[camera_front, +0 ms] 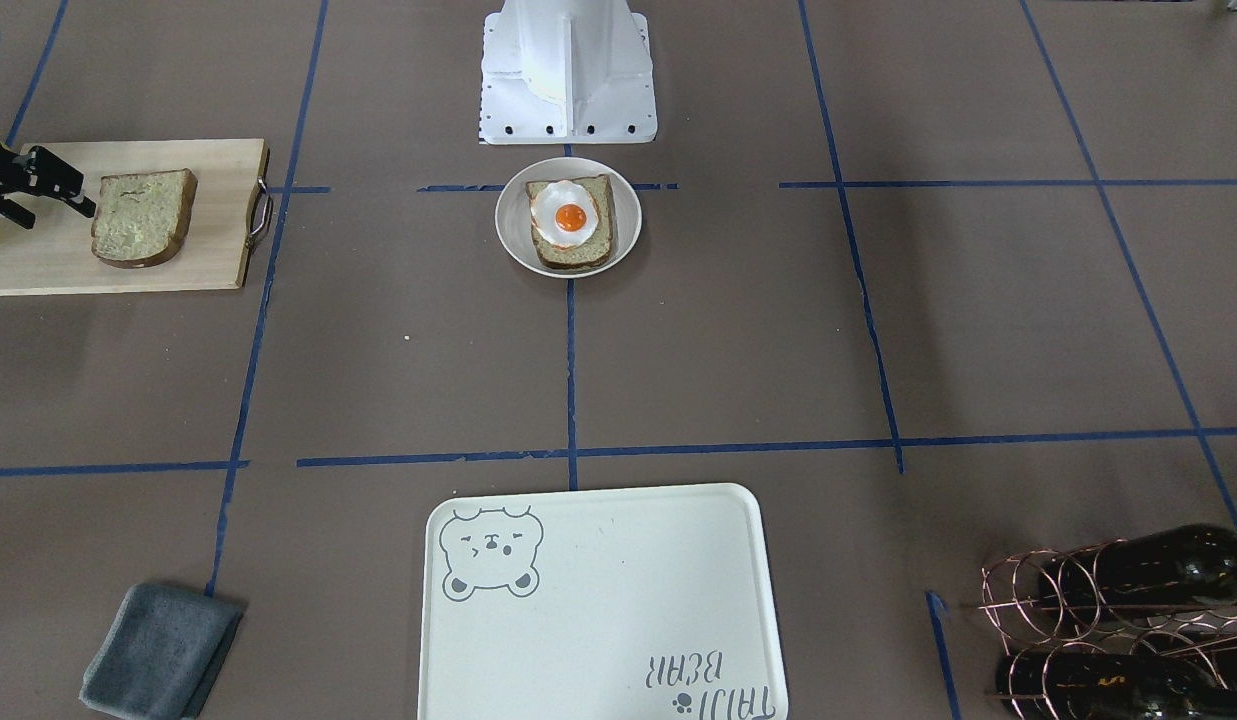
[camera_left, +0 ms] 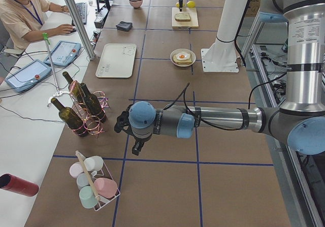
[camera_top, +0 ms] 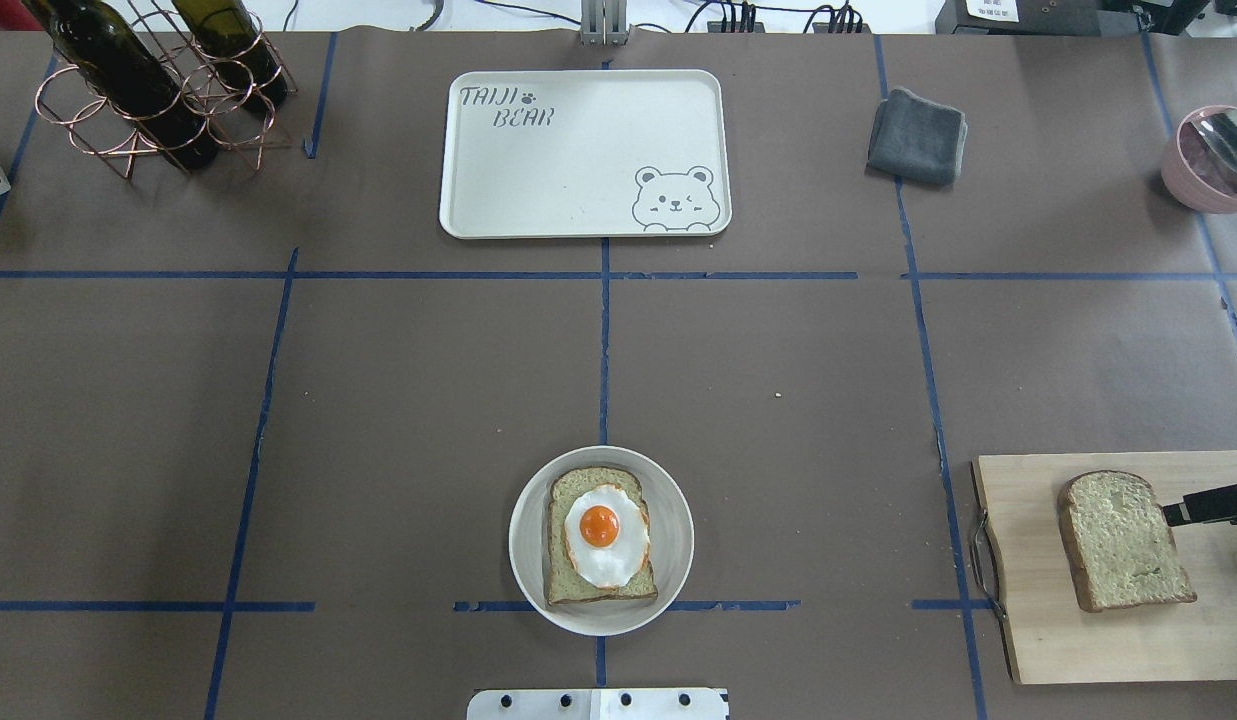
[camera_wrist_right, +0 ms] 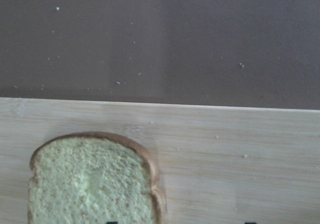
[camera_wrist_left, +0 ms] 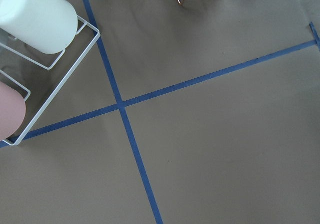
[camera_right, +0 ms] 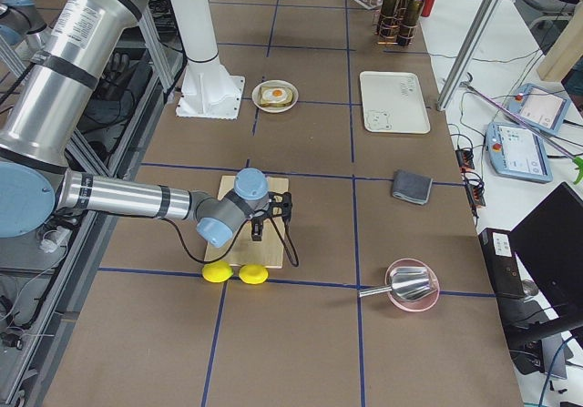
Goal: Make sandwich and place on tray
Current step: 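Lower the right gripper and grasp the bread slice's edge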
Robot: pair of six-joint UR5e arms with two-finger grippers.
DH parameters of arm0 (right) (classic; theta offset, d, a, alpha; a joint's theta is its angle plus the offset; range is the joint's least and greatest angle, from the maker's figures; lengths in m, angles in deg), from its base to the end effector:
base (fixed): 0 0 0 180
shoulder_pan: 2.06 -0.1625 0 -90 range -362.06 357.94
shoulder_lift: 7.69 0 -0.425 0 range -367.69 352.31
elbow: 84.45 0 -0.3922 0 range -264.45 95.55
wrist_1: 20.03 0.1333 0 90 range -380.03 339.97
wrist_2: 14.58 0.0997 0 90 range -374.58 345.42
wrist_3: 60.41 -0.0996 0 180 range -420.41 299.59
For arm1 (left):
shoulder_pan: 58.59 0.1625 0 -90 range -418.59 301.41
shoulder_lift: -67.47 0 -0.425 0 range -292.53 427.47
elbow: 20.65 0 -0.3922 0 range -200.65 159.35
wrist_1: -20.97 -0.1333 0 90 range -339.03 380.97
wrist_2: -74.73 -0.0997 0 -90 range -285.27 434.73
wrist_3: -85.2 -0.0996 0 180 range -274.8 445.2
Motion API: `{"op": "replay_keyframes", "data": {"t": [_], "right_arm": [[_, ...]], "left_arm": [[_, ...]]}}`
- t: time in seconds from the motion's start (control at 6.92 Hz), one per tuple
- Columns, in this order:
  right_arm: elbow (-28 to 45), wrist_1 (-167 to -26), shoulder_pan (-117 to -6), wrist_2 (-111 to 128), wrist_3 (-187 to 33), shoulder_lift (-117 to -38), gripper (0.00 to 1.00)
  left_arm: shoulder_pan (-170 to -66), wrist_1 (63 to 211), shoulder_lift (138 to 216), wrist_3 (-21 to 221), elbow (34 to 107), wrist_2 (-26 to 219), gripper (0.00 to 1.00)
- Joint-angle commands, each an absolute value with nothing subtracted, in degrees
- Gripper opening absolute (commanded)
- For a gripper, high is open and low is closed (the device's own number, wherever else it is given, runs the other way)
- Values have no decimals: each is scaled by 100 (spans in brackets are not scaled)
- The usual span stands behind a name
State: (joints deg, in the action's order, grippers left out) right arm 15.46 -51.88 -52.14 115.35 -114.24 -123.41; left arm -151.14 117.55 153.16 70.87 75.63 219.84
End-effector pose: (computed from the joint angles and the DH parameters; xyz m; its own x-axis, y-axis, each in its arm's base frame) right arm -0.1509 -0.2885 0.6416 0.5663 -0.0285 0.8237 0.0291 0.9995 0.0145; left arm -0.0723 -0.4643 0.6143 0.5698 0.3379 -0.7491 -0.1001 0.9333 0.3448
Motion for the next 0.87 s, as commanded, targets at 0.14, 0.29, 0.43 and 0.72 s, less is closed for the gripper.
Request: {"op": "replay_keyframes", "data": {"t": [0.14,0.29,0.43,0.72], "right_arm": [[1496,-5009,-5014,11496,-11789,-12336,55],[1496,-4983,-4953,11488,-11789,-12336,55],[1496,-4983,-4900,11497,-11807,-12336,55],[1330,-4764,-4856,11497,-11816,-12327,55]], "left_arm": [[-15114,11756,15325,7087,7576,21984,100],[-15114,11756,15325,7087,7585,21984,100],[-15123,11756,15316,7087,7585,21984,100],[-15114,11756,15316,7087,7576,21984,100]]}}
